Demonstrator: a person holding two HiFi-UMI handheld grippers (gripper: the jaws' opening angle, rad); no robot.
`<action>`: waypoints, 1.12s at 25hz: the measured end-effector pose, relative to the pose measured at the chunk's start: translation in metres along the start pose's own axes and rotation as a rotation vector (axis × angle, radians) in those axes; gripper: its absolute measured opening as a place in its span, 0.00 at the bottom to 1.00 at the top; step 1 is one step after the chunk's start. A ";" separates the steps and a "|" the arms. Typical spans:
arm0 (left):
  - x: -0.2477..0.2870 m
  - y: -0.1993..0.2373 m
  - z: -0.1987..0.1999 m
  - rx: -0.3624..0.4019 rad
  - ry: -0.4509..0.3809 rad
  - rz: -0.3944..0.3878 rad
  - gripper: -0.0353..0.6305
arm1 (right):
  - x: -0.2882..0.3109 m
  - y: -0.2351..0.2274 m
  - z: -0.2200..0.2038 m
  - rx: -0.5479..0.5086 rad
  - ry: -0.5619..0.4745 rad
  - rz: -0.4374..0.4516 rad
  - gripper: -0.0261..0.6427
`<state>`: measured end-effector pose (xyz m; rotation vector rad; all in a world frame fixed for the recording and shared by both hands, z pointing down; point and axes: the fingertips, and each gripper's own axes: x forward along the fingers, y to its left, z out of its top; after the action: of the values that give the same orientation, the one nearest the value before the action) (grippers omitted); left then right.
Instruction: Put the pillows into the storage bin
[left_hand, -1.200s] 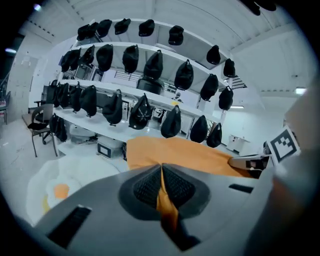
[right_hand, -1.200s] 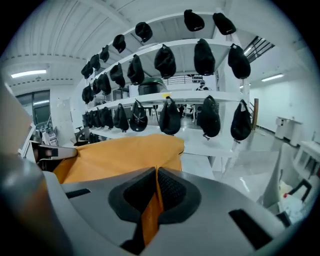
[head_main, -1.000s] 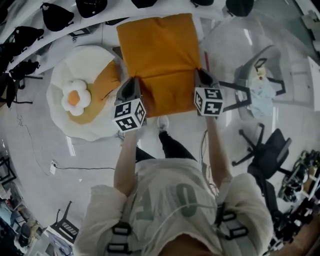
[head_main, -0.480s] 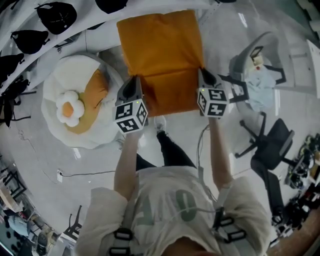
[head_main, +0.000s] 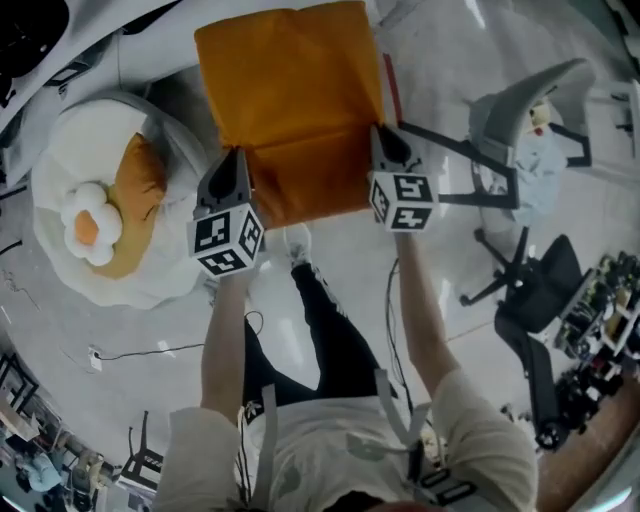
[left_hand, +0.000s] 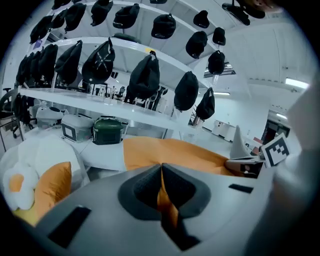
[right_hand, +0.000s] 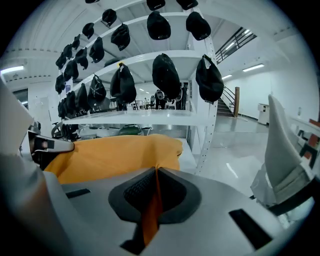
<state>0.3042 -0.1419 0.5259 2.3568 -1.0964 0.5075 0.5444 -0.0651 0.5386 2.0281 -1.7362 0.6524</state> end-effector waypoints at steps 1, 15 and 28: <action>0.012 0.006 -0.008 0.001 -0.001 0.016 0.07 | 0.013 0.000 -0.006 -0.009 -0.003 -0.003 0.06; 0.085 0.036 -0.095 0.005 0.050 0.046 0.07 | 0.082 -0.009 -0.080 -0.026 0.034 -0.017 0.06; 0.121 0.051 -0.097 -0.040 0.123 0.040 0.35 | 0.128 -0.041 -0.089 0.035 0.088 -0.114 0.48</action>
<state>0.3260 -0.1877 0.6808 2.2409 -1.0895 0.6300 0.5922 -0.1108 0.6856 2.0720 -1.5577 0.7282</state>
